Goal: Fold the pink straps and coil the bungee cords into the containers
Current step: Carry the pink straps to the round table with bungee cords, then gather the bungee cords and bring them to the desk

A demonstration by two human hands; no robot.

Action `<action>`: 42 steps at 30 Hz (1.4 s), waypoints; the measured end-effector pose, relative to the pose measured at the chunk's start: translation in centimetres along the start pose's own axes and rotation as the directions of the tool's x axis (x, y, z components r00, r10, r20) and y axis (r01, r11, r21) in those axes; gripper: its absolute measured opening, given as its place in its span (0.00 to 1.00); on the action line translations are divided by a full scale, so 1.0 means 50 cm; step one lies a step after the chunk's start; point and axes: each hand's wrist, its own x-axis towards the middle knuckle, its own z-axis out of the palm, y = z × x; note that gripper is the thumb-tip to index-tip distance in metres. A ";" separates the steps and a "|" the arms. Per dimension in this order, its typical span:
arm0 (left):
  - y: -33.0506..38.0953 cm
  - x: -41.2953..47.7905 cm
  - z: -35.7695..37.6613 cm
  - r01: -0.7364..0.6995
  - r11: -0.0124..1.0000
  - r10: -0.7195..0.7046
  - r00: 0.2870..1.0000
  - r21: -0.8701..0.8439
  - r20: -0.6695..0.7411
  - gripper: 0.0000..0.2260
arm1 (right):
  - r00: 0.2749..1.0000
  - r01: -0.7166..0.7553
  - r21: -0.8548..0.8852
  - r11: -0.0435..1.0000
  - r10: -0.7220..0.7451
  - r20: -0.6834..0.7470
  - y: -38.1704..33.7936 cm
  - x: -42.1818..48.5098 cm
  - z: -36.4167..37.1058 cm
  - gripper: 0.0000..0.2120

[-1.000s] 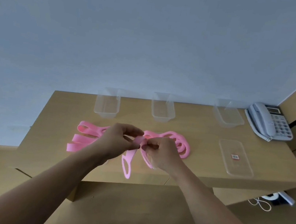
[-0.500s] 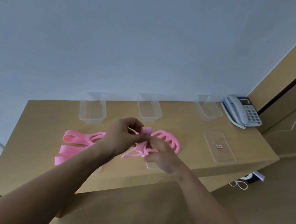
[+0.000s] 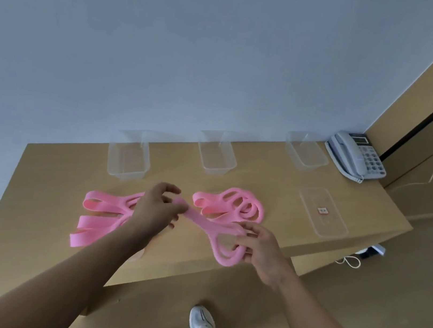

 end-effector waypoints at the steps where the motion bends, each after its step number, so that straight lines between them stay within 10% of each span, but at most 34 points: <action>1: -0.018 0.010 0.006 0.042 0.998 -0.042 0.999 0.042 0.012 0.10 | 0.999 -0.008 -0.019 1.000 0.007 -0.037 -0.007 0.015 -0.013 0.16; 10: -0.111 0.070 0.127 0.116 0.858 -0.144 0.989 0.500 0.018 0.13 | 0.954 0.093 -0.617 0.782 -0.248 -0.171 -0.045 0.148 -0.104 0.12; 15: -0.095 0.064 0.129 0.065 0.764 -0.023 0.997 0.642 -0.073 0.18 | 0.877 0.328 -0.776 0.538 -0.478 0.039 -0.050 0.179 -0.090 0.19; 29: -0.208 -0.245 -0.112 0.393 0.752 -0.059 0.839 0.529 -0.541 0.20 | 0.492 0.864 -0.493 0.107 -0.389 0.779 -0.026 0.143 0.277 0.27; 42: -0.436 -0.757 -0.318 0.656 0.746 -0.227 0.410 0.113 -0.884 0.23 | 0.179 0.974 -0.185 -0.133 -0.055 0.982 0.142 -0.155 0.679 0.32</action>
